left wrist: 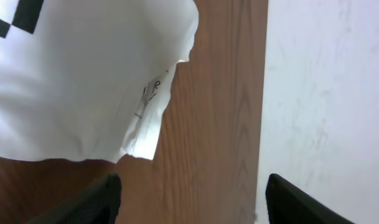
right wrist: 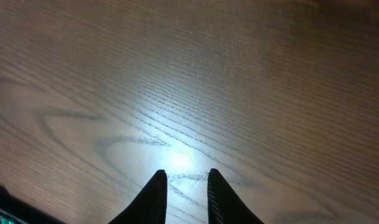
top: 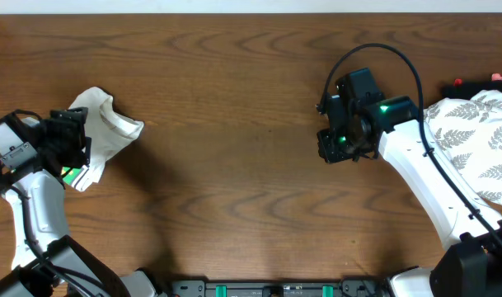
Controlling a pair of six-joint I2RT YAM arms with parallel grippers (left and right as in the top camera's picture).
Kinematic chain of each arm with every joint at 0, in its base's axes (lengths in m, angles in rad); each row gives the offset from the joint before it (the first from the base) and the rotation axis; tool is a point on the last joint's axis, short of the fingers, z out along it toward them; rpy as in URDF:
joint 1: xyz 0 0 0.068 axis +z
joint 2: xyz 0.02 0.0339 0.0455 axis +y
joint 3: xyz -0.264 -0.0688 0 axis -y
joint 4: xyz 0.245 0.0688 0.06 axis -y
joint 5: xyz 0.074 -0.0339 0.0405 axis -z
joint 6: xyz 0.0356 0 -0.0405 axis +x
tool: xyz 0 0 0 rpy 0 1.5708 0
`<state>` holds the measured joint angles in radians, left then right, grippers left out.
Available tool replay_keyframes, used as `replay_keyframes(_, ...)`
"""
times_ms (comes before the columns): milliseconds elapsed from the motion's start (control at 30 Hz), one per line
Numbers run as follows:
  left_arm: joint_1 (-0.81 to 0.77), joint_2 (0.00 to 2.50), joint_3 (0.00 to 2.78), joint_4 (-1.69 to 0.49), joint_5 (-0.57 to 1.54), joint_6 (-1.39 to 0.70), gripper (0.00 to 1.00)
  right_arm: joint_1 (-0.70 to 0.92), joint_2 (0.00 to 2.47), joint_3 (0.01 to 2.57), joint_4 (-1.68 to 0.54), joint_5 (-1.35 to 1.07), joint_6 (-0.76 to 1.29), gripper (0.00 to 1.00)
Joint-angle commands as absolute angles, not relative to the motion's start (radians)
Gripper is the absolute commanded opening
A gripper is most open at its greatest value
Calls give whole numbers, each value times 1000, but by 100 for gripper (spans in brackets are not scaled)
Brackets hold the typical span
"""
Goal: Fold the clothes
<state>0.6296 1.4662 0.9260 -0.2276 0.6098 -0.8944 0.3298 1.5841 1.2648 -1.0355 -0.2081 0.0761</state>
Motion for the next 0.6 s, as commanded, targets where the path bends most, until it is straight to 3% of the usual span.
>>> replay_keyframes(0, 617, 1468, 940, -207, 590, -774, 47, 333, 1567, 1262, -1037, -206, 89, 21)
replay_keyframes(33, 615, 1468, 940, -194, 586, -726, 25, 333, 1567, 1262, -1038, -206, 89, 21)
replay_keyframes(67, 612, 1468, 940, -188, 562, -677, 14, 333, 1567, 1262, -1038, -206, 89, 21)
replay_keyframes(133, 603, 1468, 940, -190, 448, -577, 6, 333, 1567, 1262, -1038, -206, 90, 21)
replay_keyframes(233, 574, 1475, 940, -163, 228, -384, 6, 333, 1567, 1262, -1038, -206, 93, 21)
replay_keyframes(333, 535, 1504, 940, -71, 159, -218, 6, 333, 1567, 1262, -1038, -206, 94, 21)
replay_keyframes(567, 502, 1637, 940, 28, 81, -170, 6, 333, 1567, 1262, -1040, -206, 101, 21)
